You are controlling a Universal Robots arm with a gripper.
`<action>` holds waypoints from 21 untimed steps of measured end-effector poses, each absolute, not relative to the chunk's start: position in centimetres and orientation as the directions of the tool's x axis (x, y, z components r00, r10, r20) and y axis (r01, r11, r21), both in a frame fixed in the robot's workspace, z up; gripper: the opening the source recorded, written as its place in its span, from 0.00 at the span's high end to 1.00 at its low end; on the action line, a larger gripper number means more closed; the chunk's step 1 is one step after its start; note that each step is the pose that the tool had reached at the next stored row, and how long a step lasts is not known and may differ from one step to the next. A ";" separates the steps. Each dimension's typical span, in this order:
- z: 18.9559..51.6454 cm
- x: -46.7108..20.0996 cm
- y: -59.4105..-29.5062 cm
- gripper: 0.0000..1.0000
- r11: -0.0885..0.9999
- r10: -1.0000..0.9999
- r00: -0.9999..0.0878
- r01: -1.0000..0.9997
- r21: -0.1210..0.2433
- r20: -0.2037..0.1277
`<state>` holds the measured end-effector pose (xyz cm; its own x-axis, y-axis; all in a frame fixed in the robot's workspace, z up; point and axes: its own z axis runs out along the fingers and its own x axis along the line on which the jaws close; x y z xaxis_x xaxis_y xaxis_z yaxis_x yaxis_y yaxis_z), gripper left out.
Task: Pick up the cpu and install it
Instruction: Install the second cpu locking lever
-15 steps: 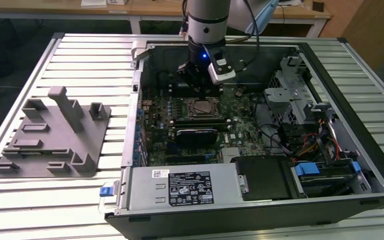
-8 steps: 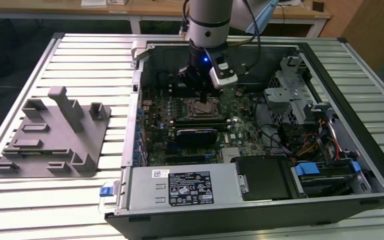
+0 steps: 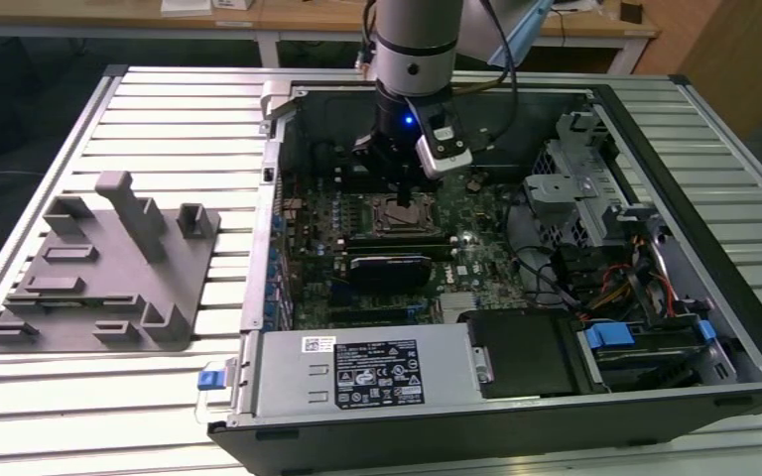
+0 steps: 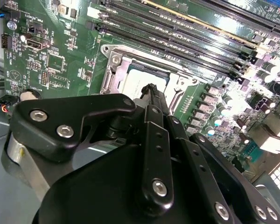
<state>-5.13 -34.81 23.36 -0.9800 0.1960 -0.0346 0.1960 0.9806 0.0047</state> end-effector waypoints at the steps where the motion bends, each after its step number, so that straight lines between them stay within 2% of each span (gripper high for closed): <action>1: 23.4 -5.1 -34.8 0.89 0.981 0.196 -0.980 0.196 0.005 -0.035; 12: 23.6 -5.1 -34.8 0.89 0.981 0.196 -0.980 0.196 0.005 -0.035; 21: 26.7 -5.1 -34.8 0.89 0.981 0.196 -0.980 0.196 0.005 -0.035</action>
